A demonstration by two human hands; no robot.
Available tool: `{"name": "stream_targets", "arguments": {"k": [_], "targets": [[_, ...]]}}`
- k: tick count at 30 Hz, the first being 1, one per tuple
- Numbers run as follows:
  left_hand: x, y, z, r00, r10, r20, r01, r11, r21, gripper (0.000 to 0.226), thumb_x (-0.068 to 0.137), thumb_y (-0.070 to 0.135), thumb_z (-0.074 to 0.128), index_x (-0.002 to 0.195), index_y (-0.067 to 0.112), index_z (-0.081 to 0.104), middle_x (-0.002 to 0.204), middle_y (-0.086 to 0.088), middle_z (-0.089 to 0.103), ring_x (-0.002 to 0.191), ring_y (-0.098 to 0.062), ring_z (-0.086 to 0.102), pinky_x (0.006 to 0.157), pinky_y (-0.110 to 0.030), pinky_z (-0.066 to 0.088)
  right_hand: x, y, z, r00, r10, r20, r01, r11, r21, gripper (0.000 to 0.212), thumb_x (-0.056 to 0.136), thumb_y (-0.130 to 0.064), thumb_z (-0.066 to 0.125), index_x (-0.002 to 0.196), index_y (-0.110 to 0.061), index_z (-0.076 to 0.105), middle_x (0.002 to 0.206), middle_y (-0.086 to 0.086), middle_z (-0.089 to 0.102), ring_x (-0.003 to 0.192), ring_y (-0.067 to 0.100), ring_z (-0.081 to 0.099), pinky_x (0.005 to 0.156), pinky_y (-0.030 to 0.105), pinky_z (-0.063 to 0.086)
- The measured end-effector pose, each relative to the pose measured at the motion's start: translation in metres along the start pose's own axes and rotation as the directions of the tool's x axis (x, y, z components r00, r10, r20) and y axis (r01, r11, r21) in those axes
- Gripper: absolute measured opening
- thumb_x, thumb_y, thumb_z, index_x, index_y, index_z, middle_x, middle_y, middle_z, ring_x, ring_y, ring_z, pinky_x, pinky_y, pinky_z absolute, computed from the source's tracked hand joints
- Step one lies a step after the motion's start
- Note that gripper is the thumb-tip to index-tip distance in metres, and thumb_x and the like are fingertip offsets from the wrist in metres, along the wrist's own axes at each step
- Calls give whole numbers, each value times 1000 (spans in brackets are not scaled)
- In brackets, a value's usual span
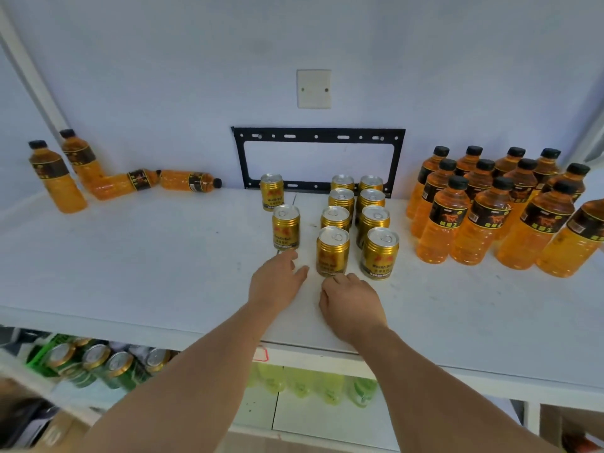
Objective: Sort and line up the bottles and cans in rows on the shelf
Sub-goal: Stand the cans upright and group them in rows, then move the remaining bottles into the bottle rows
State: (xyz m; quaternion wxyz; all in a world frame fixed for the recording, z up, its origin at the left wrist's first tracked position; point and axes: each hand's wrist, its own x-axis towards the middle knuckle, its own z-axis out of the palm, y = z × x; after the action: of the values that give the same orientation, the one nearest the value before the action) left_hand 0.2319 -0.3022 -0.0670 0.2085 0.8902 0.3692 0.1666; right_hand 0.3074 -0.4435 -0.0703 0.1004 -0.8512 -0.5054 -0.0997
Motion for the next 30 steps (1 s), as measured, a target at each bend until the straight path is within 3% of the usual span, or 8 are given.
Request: {"name": "stream_targets", "arguments": {"k": [3, 8, 11, 16, 30], "targets": [[-7, -35, -33, 987, 159, -23, -143, 935, 325, 38, 99, 44, 41, 126, 24, 57, 119, 4, 65, 107, -18, 61, 84, -33, 50, 13, -33, -5, 994, -108, -3, 108, 994, -18, 25, 98, -26, 45, 105, -13, 65, 103, 7, 65, 98, 28, 58, 75, 34, 43], [0, -102, -93, 948, 314, 46, -284, 776, 563, 37, 101, 35, 33, 119, 17, 59, 112, -2, 63, 101, -22, 59, 79, -36, 49, 51, -95, -10, 987, -162, 13, 163, 986, -39, 30, 103, -27, 34, 118, -17, 58, 116, 4, 60, 108, 24, 53, 75, 33, 37], [7, -147, -128, 927, 363, 90, -339, 714, 613, 37, 102, 33, 30, 118, 16, 59, 110, -1, 61, 99, -21, 58, 79, -33, 46, 77, -136, -5, 990, -136, 27, 137, 989, -49, 31, 103, -27, 33, 119, -17, 58, 116, 4, 60, 108, 24, 54, 80, 33, 42], [28, -212, -176, 905, 409, 119, -383, 659, 647, 37, 103, 32, 29, 119, 17, 59, 112, -1, 61, 96, -20, 57, 79, -33, 49, 123, -197, 2, 995, -89, 49, 92, 993, -75, 32, 103, -30, 32, 120, -18, 57, 116, 3, 60, 107, 22, 53, 74, 32, 39], [144, -326, -220, 944, 322, 68, -281, 681, 676, 36, 103, 34, 33, 123, 17, 58, 114, 0, 61, 98, -16, 57, 79, -30, 48, 290, -280, 41, 993, 68, 95, -80, 988, 134, 36, 104, -37, 35, 129, -20, 54, 118, 2, 62, 103, 20, 59, 81, 32, 49]]}}
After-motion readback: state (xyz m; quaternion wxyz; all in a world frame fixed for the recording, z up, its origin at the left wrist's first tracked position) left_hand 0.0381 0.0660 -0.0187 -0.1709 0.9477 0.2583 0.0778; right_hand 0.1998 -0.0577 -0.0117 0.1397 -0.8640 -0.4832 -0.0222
